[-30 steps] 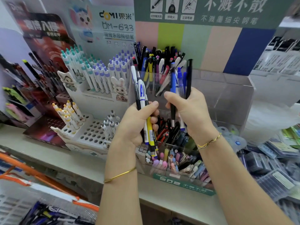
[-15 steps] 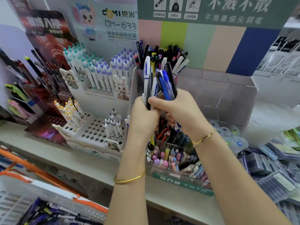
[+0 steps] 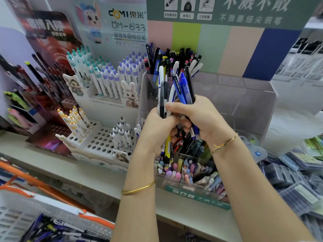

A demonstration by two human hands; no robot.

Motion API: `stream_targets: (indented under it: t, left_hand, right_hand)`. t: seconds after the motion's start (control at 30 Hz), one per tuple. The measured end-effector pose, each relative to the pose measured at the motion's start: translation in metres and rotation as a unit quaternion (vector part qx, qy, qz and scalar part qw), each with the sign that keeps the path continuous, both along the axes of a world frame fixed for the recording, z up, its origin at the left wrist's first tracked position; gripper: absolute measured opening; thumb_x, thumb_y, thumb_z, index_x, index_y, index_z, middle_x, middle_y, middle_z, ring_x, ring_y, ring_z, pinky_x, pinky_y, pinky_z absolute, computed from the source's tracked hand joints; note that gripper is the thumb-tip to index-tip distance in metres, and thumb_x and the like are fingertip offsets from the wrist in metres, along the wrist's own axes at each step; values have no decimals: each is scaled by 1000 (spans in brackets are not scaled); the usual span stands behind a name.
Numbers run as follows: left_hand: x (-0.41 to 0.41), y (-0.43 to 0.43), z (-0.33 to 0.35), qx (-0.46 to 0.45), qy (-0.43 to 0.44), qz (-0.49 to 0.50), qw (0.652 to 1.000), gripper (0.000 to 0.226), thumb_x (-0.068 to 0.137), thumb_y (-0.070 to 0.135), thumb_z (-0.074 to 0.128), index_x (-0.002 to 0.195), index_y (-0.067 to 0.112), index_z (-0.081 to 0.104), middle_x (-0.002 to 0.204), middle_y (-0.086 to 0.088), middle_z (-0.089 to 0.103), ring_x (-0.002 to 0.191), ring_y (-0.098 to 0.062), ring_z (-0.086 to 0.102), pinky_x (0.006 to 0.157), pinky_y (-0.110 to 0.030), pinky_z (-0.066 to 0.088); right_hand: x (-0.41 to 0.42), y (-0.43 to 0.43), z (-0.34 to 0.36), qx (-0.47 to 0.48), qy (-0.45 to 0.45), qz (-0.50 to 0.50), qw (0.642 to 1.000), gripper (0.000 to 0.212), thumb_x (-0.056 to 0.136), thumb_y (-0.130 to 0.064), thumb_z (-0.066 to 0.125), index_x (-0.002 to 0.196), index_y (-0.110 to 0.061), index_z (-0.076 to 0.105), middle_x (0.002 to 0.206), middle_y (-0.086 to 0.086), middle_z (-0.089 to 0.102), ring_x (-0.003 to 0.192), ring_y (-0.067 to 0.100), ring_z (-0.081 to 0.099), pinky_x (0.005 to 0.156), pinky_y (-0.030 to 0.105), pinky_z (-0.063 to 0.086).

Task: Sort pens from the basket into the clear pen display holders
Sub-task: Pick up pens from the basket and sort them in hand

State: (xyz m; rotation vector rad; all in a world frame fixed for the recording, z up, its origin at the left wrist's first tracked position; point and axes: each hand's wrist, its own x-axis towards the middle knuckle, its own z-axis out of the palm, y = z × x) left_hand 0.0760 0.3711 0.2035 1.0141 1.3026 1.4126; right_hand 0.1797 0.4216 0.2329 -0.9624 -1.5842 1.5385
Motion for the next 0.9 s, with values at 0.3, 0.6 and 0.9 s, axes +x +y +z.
stream_targets:
  t: [0.3,0.6,0.9]
  left_hand:
    - [-9,1,-3,22,-12,-40,999,18,89,0,55,80,12,64,68,-9,61,49,-13,41,41,-23,34]
    - [-13,1,-7,31,-91,-111,989,21,94,-2,50,82,11,62,68,-6,61,46,-8,44,39,-19,35]
    - [-5,-3,-10,-13,-194,-119,974,31,85,37,56,99,10,52,61,3,38,46,-8,37,39,-19,36]
  right_hand:
    - [-1,3,-3,-13,7,-12,1000,18,80,-17,74,80,-2,64,52,10,53,35,12,41,36,21,38]
    - [-1,0,-1,-10,9,-7,1000,15,81,-15,72,77,-5,62,56,8,55,34,9,40,35,20,37]
    - [4,10,3,-30,29,-81,996,17,88,-17,62,88,1,60,45,-5,51,38,9,41,44,24,36]
